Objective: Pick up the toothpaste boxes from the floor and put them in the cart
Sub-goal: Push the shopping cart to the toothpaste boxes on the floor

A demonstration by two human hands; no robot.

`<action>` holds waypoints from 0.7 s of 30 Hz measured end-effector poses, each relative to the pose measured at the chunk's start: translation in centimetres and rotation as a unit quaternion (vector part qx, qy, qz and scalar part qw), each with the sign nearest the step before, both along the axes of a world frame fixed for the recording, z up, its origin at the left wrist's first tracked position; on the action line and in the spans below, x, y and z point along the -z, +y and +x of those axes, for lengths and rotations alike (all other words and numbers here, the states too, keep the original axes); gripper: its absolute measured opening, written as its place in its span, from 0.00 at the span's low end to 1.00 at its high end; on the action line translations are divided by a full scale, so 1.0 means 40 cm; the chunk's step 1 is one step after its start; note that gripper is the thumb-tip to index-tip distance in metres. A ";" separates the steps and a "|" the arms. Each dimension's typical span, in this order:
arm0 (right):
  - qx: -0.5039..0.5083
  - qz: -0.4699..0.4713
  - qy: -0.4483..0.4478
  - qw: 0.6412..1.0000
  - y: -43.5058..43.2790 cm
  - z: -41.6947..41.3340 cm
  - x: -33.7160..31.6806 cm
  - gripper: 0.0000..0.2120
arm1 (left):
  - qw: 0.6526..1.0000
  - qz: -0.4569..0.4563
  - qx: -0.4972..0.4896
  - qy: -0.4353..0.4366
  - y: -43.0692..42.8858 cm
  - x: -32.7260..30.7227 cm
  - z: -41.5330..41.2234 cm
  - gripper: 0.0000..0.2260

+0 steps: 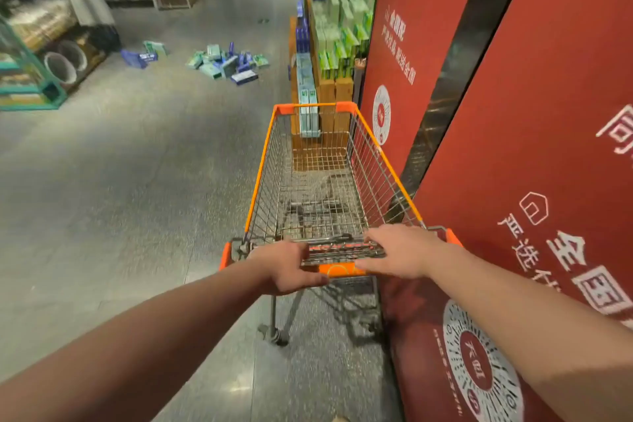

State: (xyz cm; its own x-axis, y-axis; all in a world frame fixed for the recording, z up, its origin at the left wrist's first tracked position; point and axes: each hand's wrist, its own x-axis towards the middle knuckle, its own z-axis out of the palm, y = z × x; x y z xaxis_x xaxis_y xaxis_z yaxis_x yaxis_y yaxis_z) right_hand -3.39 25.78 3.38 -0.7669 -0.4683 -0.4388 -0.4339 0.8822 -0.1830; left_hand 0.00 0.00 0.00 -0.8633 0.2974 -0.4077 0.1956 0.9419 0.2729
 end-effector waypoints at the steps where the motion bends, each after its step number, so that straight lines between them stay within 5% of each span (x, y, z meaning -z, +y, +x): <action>1: -0.016 0.028 -0.003 0.999 0.007 0.004 0.008 0.43 | 1.000 -0.014 -0.009 -0.017 -0.006 0.009 0.006 0.38; 5: -0.031 0.080 -0.023 0.996 0.058 0.019 0.092 0.34 | 0.998 -0.050 -0.019 -0.033 -0.035 0.054 0.027 0.32; 8: 0.004 0.070 -0.009 0.997 0.078 0.015 0.119 0.31 | 0.995 -0.090 0.000 0.034 -0.037 0.076 0.026 0.34; 17: -0.073 0.106 0.046 0.991 0.033 0.001 0.147 0.37 | 0.991 -0.118 -0.014 0.058 -0.089 0.096 0.042 0.43; 21: -0.080 0.079 0.049 0.992 -0.034 -0.001 0.154 0.39 | 0.990 -0.131 -0.039 0.044 -0.149 0.083 0.062 0.40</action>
State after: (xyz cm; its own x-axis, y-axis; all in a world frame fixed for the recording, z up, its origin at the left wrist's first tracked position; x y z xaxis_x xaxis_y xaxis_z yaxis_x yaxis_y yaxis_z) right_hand -3.42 24.41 -2.78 -0.7313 -0.5181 -0.4435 -0.5793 0.8151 0.0030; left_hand 2.46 -5.96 -3.30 -0.9152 0.1227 -0.3840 0.1320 0.9912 0.0023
